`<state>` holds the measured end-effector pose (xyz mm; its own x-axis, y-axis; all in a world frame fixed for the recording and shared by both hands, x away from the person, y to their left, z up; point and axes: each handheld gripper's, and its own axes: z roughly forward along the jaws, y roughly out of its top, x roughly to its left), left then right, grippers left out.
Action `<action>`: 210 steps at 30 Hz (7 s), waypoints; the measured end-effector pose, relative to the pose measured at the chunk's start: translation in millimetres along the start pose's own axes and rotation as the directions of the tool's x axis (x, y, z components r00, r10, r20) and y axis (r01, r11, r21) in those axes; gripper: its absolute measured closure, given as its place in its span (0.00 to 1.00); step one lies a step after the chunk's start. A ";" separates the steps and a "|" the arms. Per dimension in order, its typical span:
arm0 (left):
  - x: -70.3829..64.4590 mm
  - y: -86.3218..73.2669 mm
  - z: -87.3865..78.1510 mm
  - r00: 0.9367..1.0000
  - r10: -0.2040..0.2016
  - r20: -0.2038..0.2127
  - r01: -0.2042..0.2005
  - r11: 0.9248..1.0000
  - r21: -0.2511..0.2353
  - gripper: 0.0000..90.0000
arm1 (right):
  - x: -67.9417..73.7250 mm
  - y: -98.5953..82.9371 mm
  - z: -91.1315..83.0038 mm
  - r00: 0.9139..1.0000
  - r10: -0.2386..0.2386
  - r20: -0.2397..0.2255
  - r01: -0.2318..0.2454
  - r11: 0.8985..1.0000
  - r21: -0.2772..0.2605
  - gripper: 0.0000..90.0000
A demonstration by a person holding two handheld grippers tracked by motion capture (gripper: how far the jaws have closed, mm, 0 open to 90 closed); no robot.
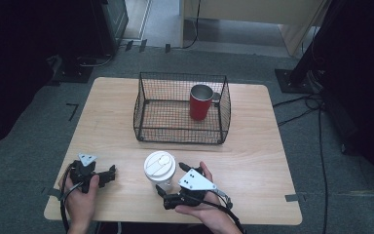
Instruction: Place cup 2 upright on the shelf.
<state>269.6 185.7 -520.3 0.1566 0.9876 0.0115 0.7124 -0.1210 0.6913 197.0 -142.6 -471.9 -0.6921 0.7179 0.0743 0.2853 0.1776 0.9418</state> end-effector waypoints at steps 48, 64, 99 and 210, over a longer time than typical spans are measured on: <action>0.0 0.0 0.1 1.000 -0.001 0.000 0.001 1.000 -0.001 0.00 | 4.3 46.2 28.2 0.998 -0.003 0.056 0.008 0.996 -0.091 0.18; 0.1 0.1 -0.1 1.000 0.001 0.000 -0.001 1.000 0.001 0.00 | 7.4 73.3 35.9 0.998 -0.018 0.059 0.026 0.992 -0.122 0.18; 0.2 0.2 -0.2 1.000 0.002 0.000 -0.002 1.000 0.002 0.00 | -21.1 140.9 63.2 0.991 -0.012 0.137 0.040 0.977 -0.210 0.18; 0.1 0.0 -0.1 1.000 0.001 0.000 -0.001 1.000 0.002 0.00 | -153.5 112.0 191.7 0.974 -0.016 0.224 0.025 0.999 -0.039 0.12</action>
<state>269.5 185.8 -520.2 0.1575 0.9874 0.0117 0.7134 -0.1220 0.6901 462.3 -103.9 -440.7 -0.5304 0.8476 -0.0161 0.2416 0.1694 0.9555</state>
